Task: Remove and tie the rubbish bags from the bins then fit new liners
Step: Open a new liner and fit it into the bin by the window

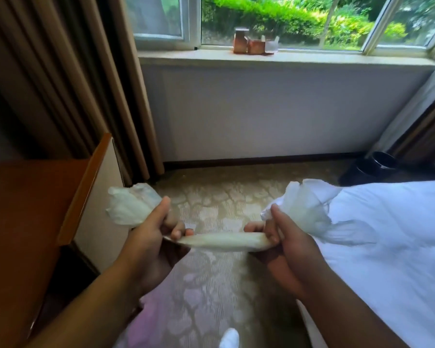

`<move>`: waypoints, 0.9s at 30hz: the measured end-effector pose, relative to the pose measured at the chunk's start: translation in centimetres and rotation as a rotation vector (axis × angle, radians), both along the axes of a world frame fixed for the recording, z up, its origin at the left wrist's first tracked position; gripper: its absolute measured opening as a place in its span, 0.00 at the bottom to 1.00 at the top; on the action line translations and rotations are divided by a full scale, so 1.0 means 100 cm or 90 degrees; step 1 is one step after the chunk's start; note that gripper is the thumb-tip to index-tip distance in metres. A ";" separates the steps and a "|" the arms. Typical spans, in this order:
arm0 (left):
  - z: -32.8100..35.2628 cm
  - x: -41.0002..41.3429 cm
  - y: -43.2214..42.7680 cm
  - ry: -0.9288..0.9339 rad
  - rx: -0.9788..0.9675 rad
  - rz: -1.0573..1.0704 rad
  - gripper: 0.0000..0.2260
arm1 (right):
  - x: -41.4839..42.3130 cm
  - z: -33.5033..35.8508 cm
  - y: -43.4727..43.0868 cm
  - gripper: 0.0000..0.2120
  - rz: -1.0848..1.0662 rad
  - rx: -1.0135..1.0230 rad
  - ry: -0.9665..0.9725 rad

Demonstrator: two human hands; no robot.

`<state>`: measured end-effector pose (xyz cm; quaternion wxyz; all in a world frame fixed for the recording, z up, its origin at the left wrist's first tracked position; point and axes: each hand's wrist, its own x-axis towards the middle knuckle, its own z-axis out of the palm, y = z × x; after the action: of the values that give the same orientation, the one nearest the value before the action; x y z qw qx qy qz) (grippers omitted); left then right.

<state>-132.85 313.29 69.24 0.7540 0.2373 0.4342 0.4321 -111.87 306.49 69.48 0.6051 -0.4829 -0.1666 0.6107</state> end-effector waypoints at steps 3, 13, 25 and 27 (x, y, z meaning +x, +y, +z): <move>0.010 0.025 0.044 -0.024 0.020 0.050 0.24 | 0.023 0.016 0.056 0.24 0.017 0.036 -0.022; 0.002 0.094 0.204 -0.092 -0.009 0.056 0.22 | 0.097 0.016 0.218 0.25 0.023 0.063 -0.013; -0.008 0.193 0.455 -0.107 -0.045 -0.171 0.20 | 0.201 0.026 0.404 0.22 -0.119 0.004 -0.055; -0.014 0.214 0.485 -0.079 -0.055 -0.197 0.20 | 0.216 0.024 0.423 0.20 -0.153 -0.013 -0.054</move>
<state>-111.42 361.77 67.87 0.8465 0.2417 0.3630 0.3055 -90.26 348.82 71.88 0.6613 -0.5308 -0.1265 0.5147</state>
